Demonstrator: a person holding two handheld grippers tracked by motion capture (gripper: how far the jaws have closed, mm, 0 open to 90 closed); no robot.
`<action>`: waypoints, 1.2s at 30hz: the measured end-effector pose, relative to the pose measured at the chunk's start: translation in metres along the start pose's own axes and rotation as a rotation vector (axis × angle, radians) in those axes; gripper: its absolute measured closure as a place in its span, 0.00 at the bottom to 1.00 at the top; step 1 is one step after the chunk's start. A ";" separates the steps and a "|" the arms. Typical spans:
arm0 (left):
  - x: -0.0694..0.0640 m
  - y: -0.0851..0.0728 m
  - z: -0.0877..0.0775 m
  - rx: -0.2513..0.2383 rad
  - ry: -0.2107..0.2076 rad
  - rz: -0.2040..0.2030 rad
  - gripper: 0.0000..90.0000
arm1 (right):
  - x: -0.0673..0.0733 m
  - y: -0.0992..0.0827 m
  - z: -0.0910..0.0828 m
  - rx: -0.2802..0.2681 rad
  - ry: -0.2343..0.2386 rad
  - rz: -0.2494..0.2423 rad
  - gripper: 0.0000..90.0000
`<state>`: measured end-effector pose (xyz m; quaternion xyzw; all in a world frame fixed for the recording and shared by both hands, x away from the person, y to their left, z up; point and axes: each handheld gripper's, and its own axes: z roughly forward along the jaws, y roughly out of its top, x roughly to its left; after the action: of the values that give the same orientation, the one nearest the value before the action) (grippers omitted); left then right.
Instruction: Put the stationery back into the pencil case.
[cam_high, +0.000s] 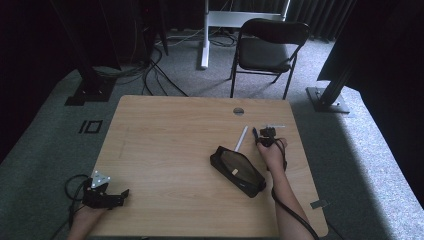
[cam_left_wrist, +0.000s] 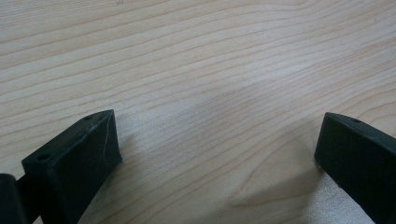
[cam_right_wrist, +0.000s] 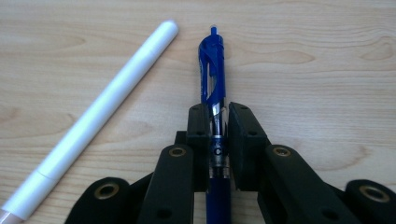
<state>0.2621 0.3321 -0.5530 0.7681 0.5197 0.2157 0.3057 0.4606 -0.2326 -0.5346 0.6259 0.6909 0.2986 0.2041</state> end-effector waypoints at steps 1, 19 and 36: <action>0.000 0.000 0.000 0.000 0.000 0.000 0.00 | -0.001 0.001 -0.002 -0.001 0.005 0.009 0.88; 0.000 0.000 0.000 0.000 0.000 0.000 0.00 | -0.016 0.010 -0.049 -0.046 0.074 -0.001 0.88; 0.000 0.000 0.000 0.000 0.000 0.000 0.00 | -0.014 0.013 -0.094 -0.102 0.154 -0.022 0.88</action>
<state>0.2621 0.3321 -0.5530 0.7680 0.5198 0.2156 0.3057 0.4110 -0.2607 -0.4577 0.5822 0.6954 0.3784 0.1853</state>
